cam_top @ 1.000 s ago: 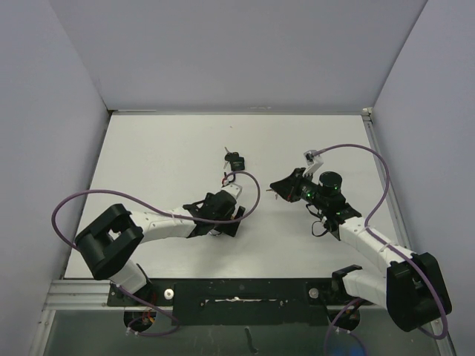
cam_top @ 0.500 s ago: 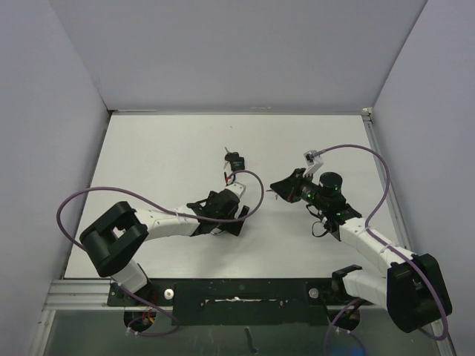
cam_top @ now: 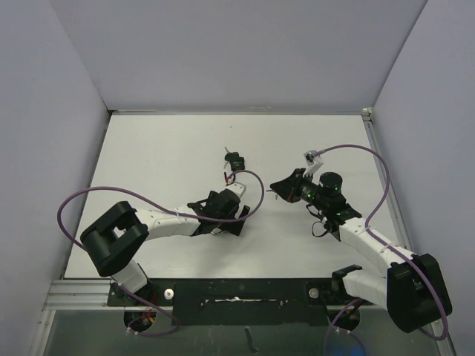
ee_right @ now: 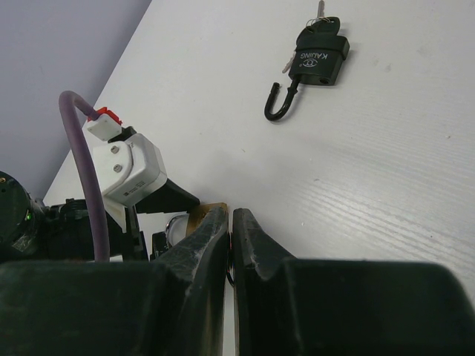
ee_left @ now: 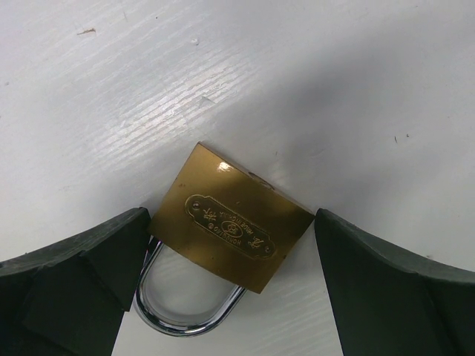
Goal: Unlock with the key
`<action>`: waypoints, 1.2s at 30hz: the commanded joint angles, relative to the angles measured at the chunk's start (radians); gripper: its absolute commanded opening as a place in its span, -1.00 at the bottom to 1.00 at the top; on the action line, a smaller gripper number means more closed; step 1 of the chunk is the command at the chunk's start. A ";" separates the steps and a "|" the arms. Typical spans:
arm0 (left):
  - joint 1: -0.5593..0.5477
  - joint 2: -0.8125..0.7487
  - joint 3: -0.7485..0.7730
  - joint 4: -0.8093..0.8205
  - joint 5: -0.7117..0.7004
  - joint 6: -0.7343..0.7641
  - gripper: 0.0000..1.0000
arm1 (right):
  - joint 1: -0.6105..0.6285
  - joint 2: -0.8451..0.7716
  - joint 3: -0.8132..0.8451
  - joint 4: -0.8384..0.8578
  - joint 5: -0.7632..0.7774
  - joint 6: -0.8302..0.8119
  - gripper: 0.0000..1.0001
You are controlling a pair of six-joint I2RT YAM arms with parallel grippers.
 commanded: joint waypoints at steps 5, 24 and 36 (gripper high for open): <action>-0.028 0.008 -0.057 -0.139 0.099 -0.110 0.83 | -0.009 -0.004 0.013 0.071 -0.019 -0.004 -1.00; -0.072 0.002 -0.045 -0.214 0.015 -0.146 0.85 | -0.009 -0.021 -0.004 0.078 -0.022 0.003 -1.00; -0.046 0.040 -0.029 -0.203 0.005 -0.108 0.86 | -0.010 -0.041 -0.003 0.054 -0.015 -0.006 -1.00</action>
